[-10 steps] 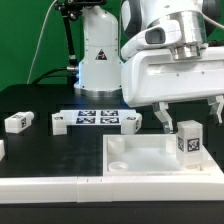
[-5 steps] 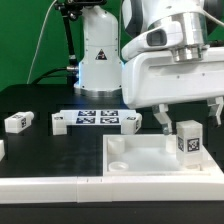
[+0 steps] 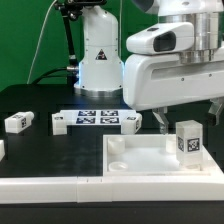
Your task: Assemble one leg
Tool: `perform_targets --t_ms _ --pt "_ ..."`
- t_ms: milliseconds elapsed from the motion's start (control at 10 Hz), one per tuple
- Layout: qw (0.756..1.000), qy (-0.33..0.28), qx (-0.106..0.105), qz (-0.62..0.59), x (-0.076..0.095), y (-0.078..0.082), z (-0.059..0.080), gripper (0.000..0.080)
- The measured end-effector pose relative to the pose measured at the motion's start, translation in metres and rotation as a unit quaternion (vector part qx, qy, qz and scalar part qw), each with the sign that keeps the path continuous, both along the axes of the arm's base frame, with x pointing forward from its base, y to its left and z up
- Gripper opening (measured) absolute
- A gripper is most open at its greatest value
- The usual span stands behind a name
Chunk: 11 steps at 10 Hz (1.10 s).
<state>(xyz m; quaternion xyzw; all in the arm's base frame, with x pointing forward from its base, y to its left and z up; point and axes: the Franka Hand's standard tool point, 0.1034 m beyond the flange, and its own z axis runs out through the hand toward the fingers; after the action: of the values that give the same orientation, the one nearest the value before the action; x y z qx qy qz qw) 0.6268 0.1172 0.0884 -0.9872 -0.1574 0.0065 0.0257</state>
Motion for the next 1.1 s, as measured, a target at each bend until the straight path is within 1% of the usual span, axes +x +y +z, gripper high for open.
perform_targets --t_ms 100,400,500,600,700,800,900,1100 --pt "1.000 -0.003 0.001 0.000 0.0033 -0.0003 -0.0005 0.0649" --pt "1.000 -0.016 0.003 0.000 0.0026 0.0000 -0.0068 0.0649" --pt "1.000 -0.018 0.004 0.001 0.0009 0.0004 -0.0094 0.0622" --pt "1.000 -0.018 0.004 0.001 0.0011 0.0003 -0.0091 0.0622" --pt "1.000 -0.018 0.004 0.001 0.0011 0.0003 -0.0092 0.0437" --pt "1.000 -0.018 0.004 0.001 0.0010 0.0003 -0.0093 0.0437" --pt "1.000 -0.018 0.004 -0.006 0.0010 0.0005 -0.0092 0.0289" --pt "0.999 -0.016 0.005 -0.035 0.0009 0.0010 -0.0093 0.0291"
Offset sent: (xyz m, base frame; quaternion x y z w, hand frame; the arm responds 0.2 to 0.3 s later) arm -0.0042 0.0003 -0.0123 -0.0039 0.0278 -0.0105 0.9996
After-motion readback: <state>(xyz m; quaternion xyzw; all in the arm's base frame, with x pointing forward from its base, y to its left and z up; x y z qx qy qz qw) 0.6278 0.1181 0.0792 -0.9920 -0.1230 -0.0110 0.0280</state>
